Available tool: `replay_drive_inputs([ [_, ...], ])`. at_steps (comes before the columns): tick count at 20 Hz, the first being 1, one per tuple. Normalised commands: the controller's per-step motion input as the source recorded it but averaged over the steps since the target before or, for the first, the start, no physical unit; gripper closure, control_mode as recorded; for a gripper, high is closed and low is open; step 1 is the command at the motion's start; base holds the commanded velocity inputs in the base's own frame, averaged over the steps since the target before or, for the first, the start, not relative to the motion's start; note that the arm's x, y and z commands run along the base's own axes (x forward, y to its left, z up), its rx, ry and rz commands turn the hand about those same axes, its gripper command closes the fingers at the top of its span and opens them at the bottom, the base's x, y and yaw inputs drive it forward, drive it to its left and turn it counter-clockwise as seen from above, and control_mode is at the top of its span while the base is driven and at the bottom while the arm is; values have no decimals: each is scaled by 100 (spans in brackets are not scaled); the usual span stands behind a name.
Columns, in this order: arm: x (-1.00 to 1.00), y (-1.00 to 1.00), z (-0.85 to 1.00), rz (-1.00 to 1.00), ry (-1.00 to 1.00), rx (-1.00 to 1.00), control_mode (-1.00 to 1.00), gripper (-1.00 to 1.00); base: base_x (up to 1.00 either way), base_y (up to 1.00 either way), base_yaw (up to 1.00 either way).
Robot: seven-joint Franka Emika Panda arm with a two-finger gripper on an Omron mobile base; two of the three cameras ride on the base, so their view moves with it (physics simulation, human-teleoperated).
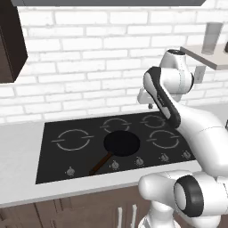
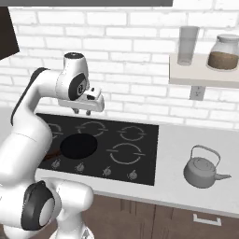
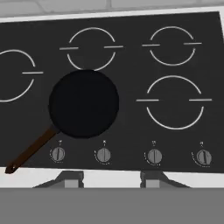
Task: Pick the kettle from the counter and place it on a stove burner. Then turn the burner on.
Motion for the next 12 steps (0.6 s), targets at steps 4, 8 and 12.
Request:
replay_drive_inputs([
  [4,-27,-41,-6,-12,0,1,-100,-100,0,0,0],
  [8,-74,-100,-10,-38,1,11,-100,-100,0,0,0],
  [12,-42,-100,0,-52,6,15,-100,-100,0,0,0],
])
